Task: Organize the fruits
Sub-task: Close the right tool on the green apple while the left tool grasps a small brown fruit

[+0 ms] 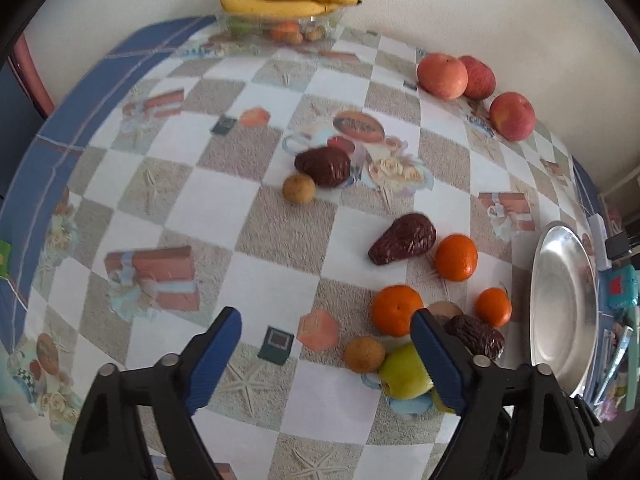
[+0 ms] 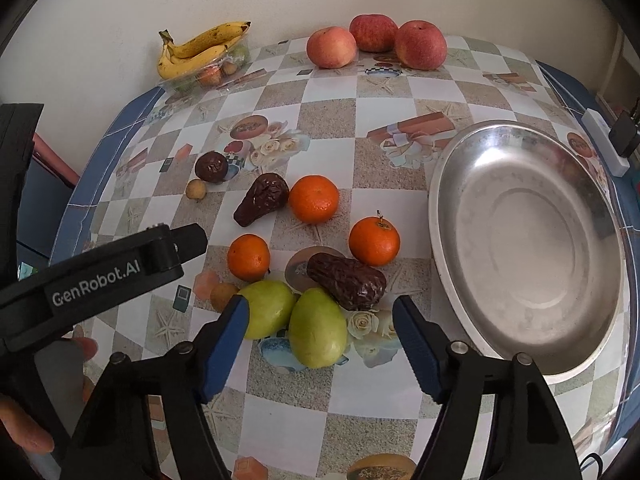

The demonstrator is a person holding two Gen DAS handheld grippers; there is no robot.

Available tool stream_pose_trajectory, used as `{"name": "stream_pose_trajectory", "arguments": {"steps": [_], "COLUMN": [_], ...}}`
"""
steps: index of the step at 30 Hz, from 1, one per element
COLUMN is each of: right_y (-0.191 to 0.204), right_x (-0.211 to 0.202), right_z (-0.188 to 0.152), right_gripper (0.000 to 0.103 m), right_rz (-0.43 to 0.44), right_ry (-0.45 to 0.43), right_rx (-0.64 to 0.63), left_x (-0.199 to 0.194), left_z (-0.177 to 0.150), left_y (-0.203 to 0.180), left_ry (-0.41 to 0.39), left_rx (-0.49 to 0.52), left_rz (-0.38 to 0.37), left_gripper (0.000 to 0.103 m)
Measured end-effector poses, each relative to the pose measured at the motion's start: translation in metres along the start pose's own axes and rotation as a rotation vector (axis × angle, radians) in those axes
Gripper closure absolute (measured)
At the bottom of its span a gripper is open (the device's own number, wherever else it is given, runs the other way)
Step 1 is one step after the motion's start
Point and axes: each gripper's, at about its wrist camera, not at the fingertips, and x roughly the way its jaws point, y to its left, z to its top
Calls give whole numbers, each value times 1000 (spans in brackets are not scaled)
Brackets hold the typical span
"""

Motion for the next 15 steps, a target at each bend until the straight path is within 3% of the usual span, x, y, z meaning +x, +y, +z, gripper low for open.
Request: {"name": "stream_pose_trajectory", "arguments": {"steps": [3,12,15], "right_y": [1,-4,-1], "right_x": [5,25,25], "right_z": [-4,-15,-15], "right_gripper": [48,56,60], "right_rz": [-11,22,24], "right_ry": [24,111,113], "right_rx": [-6,16,5], "left_x": [9,19,20], "left_z": [-6,-14,-14], "left_y": [1,-4,-4], "left_ry": [49,103,102], "left_rx": [2,4,1], "left_rz": [-20,-81,-89], "left_gripper": [31,58,62]}}
